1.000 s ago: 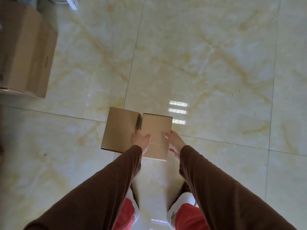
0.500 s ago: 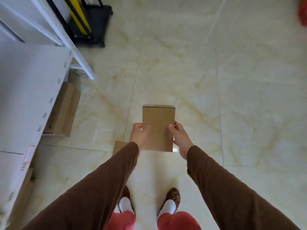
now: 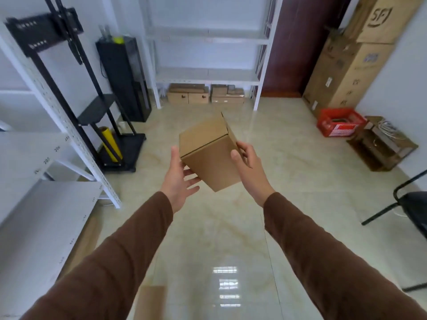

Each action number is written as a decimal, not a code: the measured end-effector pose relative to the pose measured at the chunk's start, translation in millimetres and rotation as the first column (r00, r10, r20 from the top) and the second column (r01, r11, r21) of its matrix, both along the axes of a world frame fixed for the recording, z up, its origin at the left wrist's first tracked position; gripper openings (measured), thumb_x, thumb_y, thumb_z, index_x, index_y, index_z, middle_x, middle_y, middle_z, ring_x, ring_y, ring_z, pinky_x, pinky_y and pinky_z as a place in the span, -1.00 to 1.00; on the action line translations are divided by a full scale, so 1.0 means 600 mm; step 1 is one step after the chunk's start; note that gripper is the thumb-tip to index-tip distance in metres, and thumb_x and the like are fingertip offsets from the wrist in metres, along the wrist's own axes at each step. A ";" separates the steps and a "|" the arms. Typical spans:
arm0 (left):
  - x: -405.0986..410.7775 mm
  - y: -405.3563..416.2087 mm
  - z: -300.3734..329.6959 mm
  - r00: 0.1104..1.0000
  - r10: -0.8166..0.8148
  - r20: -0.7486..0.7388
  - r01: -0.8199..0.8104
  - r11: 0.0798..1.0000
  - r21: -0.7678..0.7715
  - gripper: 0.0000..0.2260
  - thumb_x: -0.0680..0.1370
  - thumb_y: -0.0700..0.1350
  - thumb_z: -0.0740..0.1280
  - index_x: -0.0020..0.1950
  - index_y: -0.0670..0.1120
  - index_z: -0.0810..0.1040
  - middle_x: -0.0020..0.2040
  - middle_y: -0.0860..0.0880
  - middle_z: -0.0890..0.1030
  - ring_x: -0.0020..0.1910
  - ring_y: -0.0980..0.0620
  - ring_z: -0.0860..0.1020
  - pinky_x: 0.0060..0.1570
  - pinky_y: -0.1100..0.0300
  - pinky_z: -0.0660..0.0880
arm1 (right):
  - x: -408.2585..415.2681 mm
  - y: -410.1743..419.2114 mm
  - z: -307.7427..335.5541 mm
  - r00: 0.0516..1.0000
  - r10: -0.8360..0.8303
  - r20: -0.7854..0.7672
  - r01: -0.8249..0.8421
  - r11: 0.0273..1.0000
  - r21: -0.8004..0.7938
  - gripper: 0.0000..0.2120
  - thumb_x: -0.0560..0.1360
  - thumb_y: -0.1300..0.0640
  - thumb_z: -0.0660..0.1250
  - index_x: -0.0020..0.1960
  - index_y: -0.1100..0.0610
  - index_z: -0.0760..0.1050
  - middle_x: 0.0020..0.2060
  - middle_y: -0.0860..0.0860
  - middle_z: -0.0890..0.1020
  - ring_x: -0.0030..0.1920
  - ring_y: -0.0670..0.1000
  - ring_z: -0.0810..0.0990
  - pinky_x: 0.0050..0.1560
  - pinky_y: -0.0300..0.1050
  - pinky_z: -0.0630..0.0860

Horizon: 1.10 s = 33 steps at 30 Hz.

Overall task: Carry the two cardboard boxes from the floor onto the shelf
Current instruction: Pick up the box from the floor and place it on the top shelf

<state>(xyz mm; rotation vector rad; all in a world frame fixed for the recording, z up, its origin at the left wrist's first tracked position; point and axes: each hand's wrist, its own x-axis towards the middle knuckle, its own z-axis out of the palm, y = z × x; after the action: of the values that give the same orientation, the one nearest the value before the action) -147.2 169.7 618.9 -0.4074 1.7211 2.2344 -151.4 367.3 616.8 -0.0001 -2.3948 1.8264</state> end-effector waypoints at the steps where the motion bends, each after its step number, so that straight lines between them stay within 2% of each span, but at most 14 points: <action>1: -0.005 0.007 0.021 1.000 -0.010 -0.010 0.011 0.999 0.043 -0.10 0.42 0.59 -0.03 0.55 0.04 0.39 0.42 -0.12 0.50 0.37 -0.23 0.50 0.42 -0.20 0.36 | -0.002 0.011 0.023 0.999 -0.003 -0.051 0.004 1.000 0.024 -0.38 0.55 -0.35 0.23 0.52 -0.07 0.39 0.40 -0.02 0.52 0.43 0.03 0.49 0.45 0.16 0.45; 3: -0.015 0.020 0.054 0.999 -0.028 -0.033 0.032 0.993 0.116 -0.08 0.40 0.60 -0.01 0.54 0.02 0.40 0.41 -0.13 0.52 0.37 -0.25 0.49 0.43 -0.22 0.34 | -0.004 0.029 0.068 0.989 0.000 -0.149 0.014 0.996 0.089 -0.41 0.60 -0.33 0.16 0.55 -0.11 0.37 0.41 -0.06 0.48 0.48 0.03 0.40 0.52 0.12 0.35; 6: -0.035 0.037 0.088 0.997 -0.032 -0.077 0.046 0.982 0.185 -0.16 0.42 0.59 0.04 0.52 0.10 0.43 0.38 -0.13 0.56 0.34 -0.27 0.53 0.42 -0.25 0.35 | -0.014 0.047 0.115 0.964 0.036 -0.264 0.014 0.983 0.183 -0.47 0.68 -0.23 0.08 0.59 -0.09 0.35 0.42 -0.07 0.45 0.48 0.00 0.31 0.54 -0.01 0.22; 10: -0.073 0.052 0.110 0.990 0.003 -0.139 0.025 0.979 0.204 -0.33 0.54 0.46 0.11 0.48 0.07 0.46 0.33 -0.12 0.62 0.29 -0.25 0.59 0.38 -0.21 0.42 | -0.054 0.055 0.147 0.923 0.050 -0.382 0.038 0.975 0.219 -0.44 0.66 -0.26 0.04 0.55 -0.06 0.43 0.37 -0.07 0.49 0.45 0.01 0.37 0.49 -0.12 0.25; 15: -0.154 0.059 0.119 0.976 0.016 -0.216 0.014 0.991 0.136 -0.52 0.61 0.34 0.14 0.38 0.08 0.45 0.35 -0.09 0.60 0.31 -0.15 0.58 0.41 -0.14 0.43 | -0.142 0.058 0.163 0.942 0.012 -0.337 0.020 0.996 0.092 -0.44 0.67 -0.25 0.01 0.48 0.01 0.49 0.35 -0.09 0.52 0.43 -0.08 0.41 0.41 -0.29 0.27; 18: -0.225 0.062 0.122 0.955 0.041 -0.293 -0.030 0.999 0.042 -0.62 0.65 0.27 0.12 0.39 0.13 0.35 0.36 -0.03 0.55 0.34 -0.08 0.54 0.41 -0.10 0.44 | -0.213 0.061 0.169 0.969 0.018 -0.248 -0.023 1.000 -0.016 -0.54 0.73 -0.14 0.02 0.44 0.03 0.52 0.29 -0.15 0.58 0.32 -0.27 0.49 0.28 -0.39 0.33; 20: -0.278 0.065 0.123 0.930 0.058 -0.364 -0.082 0.995 -0.051 -0.62 0.65 0.27 0.12 0.41 0.16 0.31 0.29 0.05 0.54 0.31 0.00 0.52 0.43 -0.06 0.43 | -0.266 0.062 0.169 0.989 0.007 -0.146 -0.029 0.989 -0.144 -0.55 0.74 -0.15 0.00 0.37 0.01 0.54 0.22 -0.21 0.61 0.20 -0.39 0.53 0.27 -0.31 0.35; 22: -0.339 0.067 0.129 0.901 0.024 -0.433 -0.113 0.977 -0.179 -0.47 0.54 0.41 0.15 0.43 0.18 0.32 0.31 0.08 0.51 0.31 0.03 0.50 0.45 -0.07 0.40 | -0.326 0.063 0.168 0.999 -0.003 -0.036 -0.005 0.971 -0.237 -0.47 0.70 -0.25 -0.03 0.41 0.00 0.51 0.29 -0.12 0.62 0.30 -0.22 0.55 0.43 -0.04 0.35; 24: -0.401 0.073 0.136 0.880 -0.032 -0.475 -0.141 0.936 -0.323 -0.23 0.42 0.53 0.19 0.53 0.17 0.30 0.42 0.04 0.41 0.39 -0.01 0.45 0.46 -0.09 0.38 | -0.378 0.066 0.167 0.998 0.002 0.066 0.021 0.940 -0.340 -0.40 0.64 -0.38 -0.01 0.48 -0.07 0.45 0.37 -0.05 0.60 0.36 -0.05 0.56 0.49 0.17 0.36; 26: -0.458 0.088 0.150 0.843 -0.092 -0.530 -0.171 0.889 -0.426 -0.21 0.43 0.50 0.24 0.59 0.17 0.26 0.40 0.05 0.33 0.42 -0.02 0.39 0.47 -0.08 0.35 | -0.422 0.074 0.165 0.993 0.005 0.122 0.050 0.893 -0.447 -0.37 0.58 -0.44 0.03 0.48 -0.13 0.45 0.38 -0.05 0.59 0.33 -0.04 0.59 0.40 0.18 0.48; 29: -0.526 0.125 0.165 0.785 -0.212 -0.583 -0.201 0.802 -0.562 -0.22 0.44 0.44 0.27 0.59 0.15 0.26 0.34 0.06 0.29 0.42 -0.02 0.30 0.49 -0.03 0.29 | -0.485 0.100 0.153 0.973 0.016 0.230 0.135 0.771 -0.622 -0.29 0.52 -0.52 0.05 0.42 -0.11 0.54 0.32 -0.03 0.66 0.32 0.04 0.64 0.24 0.21 0.59; 33: -0.607 0.177 0.170 0.716 -0.332 -0.614 -0.221 0.727 -0.650 -0.22 0.45 0.39 0.33 0.60 0.13 0.26 0.36 0.08 0.27 0.39 0.03 0.20 0.41 0.14 0.20 | -0.592 0.149 0.132 0.958 0.050 0.282 0.189 0.631 -0.752 -0.34 0.58 -0.43 0.11 0.40 -0.01 0.59 0.25 0.07 0.73 0.32 0.13 0.66 0.37 0.30 0.51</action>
<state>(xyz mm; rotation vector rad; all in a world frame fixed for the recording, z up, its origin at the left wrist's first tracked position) -511.5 275.8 720.7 0.4692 2.9199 1.6716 -506.6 456.9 695.8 -0.4581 -1.4673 2.8066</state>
